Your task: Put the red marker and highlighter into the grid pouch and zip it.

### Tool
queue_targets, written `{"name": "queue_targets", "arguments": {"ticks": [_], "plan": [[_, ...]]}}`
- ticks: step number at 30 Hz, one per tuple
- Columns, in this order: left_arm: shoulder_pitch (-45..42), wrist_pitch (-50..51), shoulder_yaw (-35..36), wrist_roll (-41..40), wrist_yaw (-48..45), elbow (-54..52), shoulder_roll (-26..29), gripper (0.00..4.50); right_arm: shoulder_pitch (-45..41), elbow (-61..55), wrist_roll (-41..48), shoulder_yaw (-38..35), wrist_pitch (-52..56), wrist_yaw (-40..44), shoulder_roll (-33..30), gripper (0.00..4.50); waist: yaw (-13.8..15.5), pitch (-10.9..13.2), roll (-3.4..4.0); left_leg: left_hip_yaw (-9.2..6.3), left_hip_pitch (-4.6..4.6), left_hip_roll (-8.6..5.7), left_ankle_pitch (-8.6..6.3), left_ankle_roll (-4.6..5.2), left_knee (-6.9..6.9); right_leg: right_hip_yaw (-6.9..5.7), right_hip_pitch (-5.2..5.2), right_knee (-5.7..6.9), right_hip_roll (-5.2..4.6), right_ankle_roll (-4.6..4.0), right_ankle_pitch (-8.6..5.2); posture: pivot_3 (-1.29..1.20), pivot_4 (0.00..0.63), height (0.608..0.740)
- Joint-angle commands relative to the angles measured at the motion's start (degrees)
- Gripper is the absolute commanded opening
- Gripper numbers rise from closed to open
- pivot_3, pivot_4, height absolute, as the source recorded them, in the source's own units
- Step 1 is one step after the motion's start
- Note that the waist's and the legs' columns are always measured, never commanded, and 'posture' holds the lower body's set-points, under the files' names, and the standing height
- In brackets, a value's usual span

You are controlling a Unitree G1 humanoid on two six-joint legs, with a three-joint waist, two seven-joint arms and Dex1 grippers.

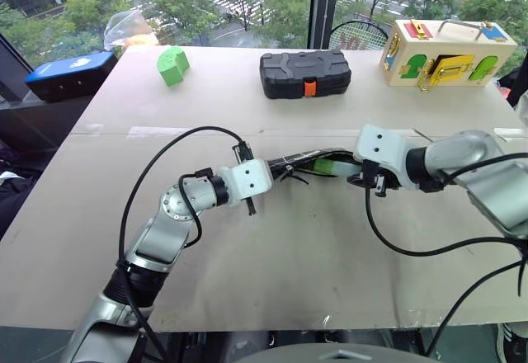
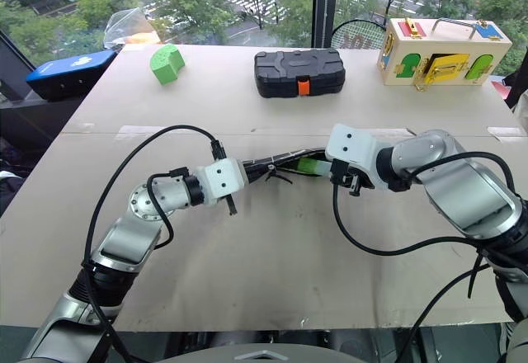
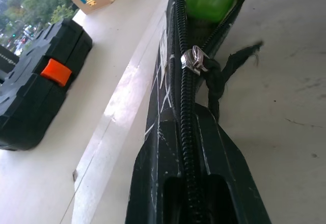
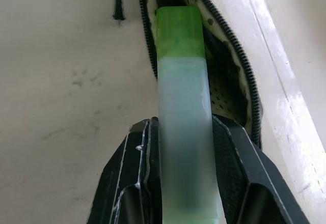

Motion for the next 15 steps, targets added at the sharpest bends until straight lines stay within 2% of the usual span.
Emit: {"name": "queue_targets", "arguments": {"ticks": [1,6,7,8,9,10,11,12,15], "plan": [[-0.7,-3.1,-0.9,0.9,0.0,-1.0,-0.5,0.0,-5.5,6.4,-4.1,3.4,-2.5,-1.5,5.1,0.78,-0.3,0.0,-0.01,0.0,0.02,0.01,0.0,0.0,0.0,-0.04,0.0,0.01,0.01,0.0,0.0,0.0,0.15,0.74],[-0.6,-3.6,-1.9,1.2,0.2,-1.2,-1.8,0.0,-9.0,16.6,-7.8,7.0,-7.7,-1.4,13.1,0.78,-0.1,0.0,-0.01,0.11,0.12,0.05,0.01,-0.01,-0.02,-0.02,-0.01,0.15,0.07,0.01,0.0,0.0,0.15,0.74],[-0.6,-3.2,-1.8,1.1,0.3,-1.1,-2.1,0.0,-9.2,17.7,-7.8,7.1,-8.7,-0.4,13.8,1.79,0.0,0.0,-0.01,0.1,0.06,0.03,0.01,-0.01,0.0,-0.07,-0.02,0.14,0.05,0.01,0.0,0.0,0.15,0.74],[-0.7,-2.7,-1.5,0.8,0.5,-0.7,-2.3,0.0,-9.0,18.2,-8.5,6.6,-9.6,-1.0,13.8,1.82,0.1,0.0,-0.01,0.1,0.05,0.03,0.01,-0.01,0.0,-0.08,-0.02,0.13,0.05,0.01,0.0,0.0,0.15,0.74],[-0.7,-2.0,-1.0,0.5,0.6,-0.4,-2.5,0.0,-8.8,18.1,-8.6,5.5,-9.6,-1.2,13.7,2.24,0.2,0.0,-0.01,0.09,0.01,0.03,0.01,-0.01,0.02,-0.09,-0.02,0.09,0.04,0.01,0.01,0.0,0.15,0.74],[-0.6,-0.4,-0.2,-0.4,0.9,-0.3,-3.0,0.0,-8.3,16.5,-6.9,3.2,-7.6,-0.5,13.1,2.85,0.2,0.0,-0.01,0.1,-0.02,0.01,0.01,0.0,0.03,-0.09,-0.02,0.05,0.03,0.02,0.01,0.0,0.15,0.74],[-0.6,1.1,0.5,-1.2,1.2,-0.2,-3.4,0.0,-7.8,14.8,-5.0,0.8,-5.4,0.2,12.4,3.1,0.3,0.0,-0.01,0.09,-0.04,0.01,0.01,0.0,0.04,-0.1,-0.02,0.04,0.03,0.02,0.01,0.0,0.15,0.74],[-0.5,2.2,1.0,-1.7,1.4,-0.3,-3.7,0.0,-7.5,13.4,-3.5,-0.8,-3.7,0.9,11.9,3.1,0.4,0.0,0.01,0.09,-0.07,0.01,0.0,0.0,0.05,-0.1,-0.02,0.03,0.02,0.02,0.01,0.0,0.15,0.74],[-0.8,5.3,2.9,-3.8,1.6,0.2,-4.3,0.0,-4.6,4.9,6.5,-13.2,7.4,2.6,10.9,3.1,0.7,0.0,-0.01,-0.02,-0.11,0.02,0.0,0.0,0.07,-0.19,-0.01,0.02,0.02,0.02,0.01,0.0,0.15,0.74]]}}
